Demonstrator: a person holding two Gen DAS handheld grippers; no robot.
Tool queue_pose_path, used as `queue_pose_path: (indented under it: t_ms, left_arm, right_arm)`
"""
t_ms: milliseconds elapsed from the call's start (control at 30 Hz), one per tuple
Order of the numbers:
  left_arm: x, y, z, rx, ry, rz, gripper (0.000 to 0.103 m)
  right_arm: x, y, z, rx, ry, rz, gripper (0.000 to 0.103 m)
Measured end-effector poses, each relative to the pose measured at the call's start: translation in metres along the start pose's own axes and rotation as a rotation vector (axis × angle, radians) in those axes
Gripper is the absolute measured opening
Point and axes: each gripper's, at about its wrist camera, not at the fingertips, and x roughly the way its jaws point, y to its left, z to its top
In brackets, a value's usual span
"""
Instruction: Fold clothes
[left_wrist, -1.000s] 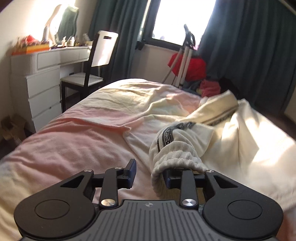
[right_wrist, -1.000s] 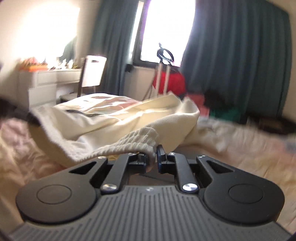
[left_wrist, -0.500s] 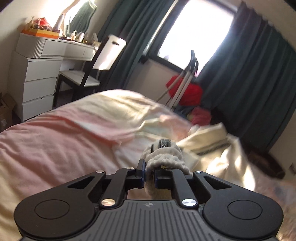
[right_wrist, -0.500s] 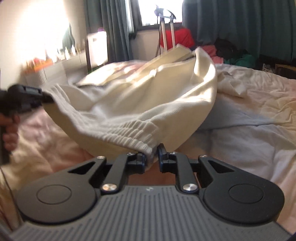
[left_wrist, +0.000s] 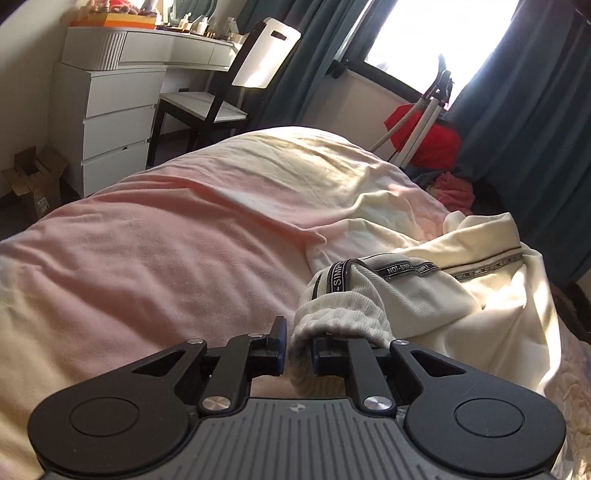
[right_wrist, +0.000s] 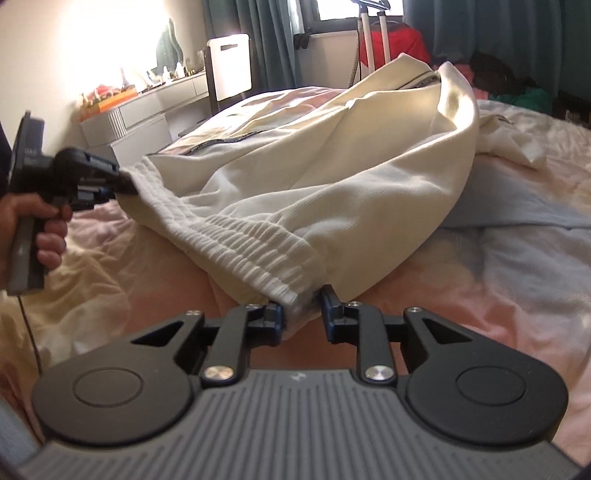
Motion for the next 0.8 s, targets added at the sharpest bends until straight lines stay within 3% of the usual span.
queue_pose_path:
  t_ms: [167,267,400,500,667,800]
  left_arm:
    - [-0.018,0.000,0.000,0.015,0.031,-0.001,0.027]
    - [-0.033,0.002,0.001,0.016,0.055,-0.002,0.048]
    - [-0.054,0.006,0.002,-0.001,0.068,-0.010,0.068]
    - [-0.067,0.007,0.007,-0.045,0.001,-0.062,0.082]
    - [-0.065,0.000,0.012,-0.064,-0.058,-0.156,0.083]
    - [-0.040,-0.010,0.006,-0.011,-0.030,-0.141,0.083]
  right_arm:
    - [-0.006,-0.006,0.003,0.059,0.005,0.016,0.030]
    - [-0.009,-0.014,0.005,0.098,0.017,0.053,0.038]
    - [-0.019,-0.020,0.009,0.146,0.007,0.137,0.074]
    - [-0.026,-0.028,0.014,0.205,-0.017,0.198,0.077]
    - [-0.022,-0.057,0.014,0.397,-0.037,0.215,0.077]
    - [-0.012,-0.083,0.009,0.568,-0.033,0.204,0.079]
